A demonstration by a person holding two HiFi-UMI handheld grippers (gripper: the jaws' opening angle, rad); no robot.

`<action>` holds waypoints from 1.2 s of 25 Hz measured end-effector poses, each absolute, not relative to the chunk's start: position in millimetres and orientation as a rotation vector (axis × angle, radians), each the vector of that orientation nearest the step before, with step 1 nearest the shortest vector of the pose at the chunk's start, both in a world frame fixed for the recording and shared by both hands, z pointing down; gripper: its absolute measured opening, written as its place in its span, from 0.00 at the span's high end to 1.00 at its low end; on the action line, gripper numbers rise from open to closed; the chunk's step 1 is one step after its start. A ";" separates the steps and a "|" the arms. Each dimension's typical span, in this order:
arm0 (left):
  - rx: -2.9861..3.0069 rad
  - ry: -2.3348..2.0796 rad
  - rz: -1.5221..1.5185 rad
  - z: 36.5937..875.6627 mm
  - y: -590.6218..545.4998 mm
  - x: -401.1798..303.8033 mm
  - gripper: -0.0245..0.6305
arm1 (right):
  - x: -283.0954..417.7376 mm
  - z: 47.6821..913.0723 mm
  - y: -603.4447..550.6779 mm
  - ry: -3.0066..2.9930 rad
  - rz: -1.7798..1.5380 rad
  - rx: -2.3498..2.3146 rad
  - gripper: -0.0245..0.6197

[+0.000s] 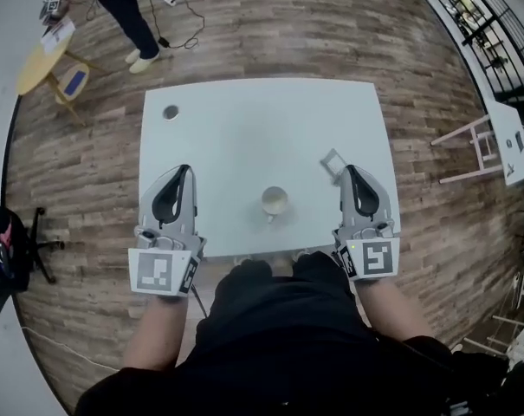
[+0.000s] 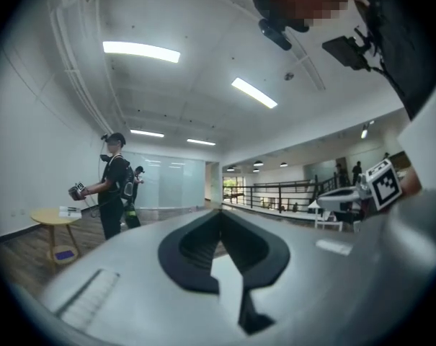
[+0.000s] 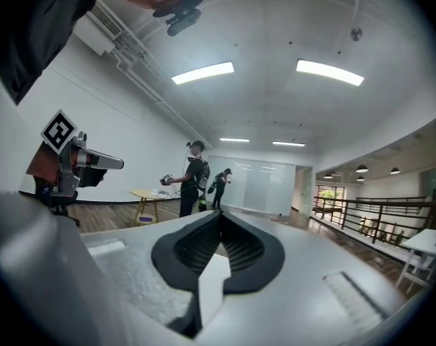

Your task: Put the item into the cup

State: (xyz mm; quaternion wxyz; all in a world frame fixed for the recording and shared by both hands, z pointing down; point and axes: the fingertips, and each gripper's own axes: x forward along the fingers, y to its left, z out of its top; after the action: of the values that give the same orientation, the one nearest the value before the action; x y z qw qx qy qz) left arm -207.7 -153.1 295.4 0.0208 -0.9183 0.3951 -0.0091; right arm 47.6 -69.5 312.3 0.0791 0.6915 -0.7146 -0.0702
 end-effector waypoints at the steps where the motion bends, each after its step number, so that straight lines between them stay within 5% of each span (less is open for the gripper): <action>1: -2.865 1.190 -0.021 295.8 -156.2 -199.8 0.97 | 57.2 310.3 -64.0 -2.095 -0.207 2.111 0.96; 13: -2.959 0.852 -0.081 289.4 -147.8 -97.6 0.97 | 149.0 338.5 -11.9 -1.821 -0.031 2.390 0.96; 30: -3.012 0.690 -0.293 319.5 -140.9 -17.4 0.97 | 184.4 466.7 -2.3 -1.757 0.311 2.296 0.96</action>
State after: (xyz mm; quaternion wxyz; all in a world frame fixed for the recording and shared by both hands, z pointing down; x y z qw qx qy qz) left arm -17.4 -140.9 319.5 0.0190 -0.9702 0.2224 -0.0945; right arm 184.4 -2.3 466.7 0.1165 0.7842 -0.6002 0.1063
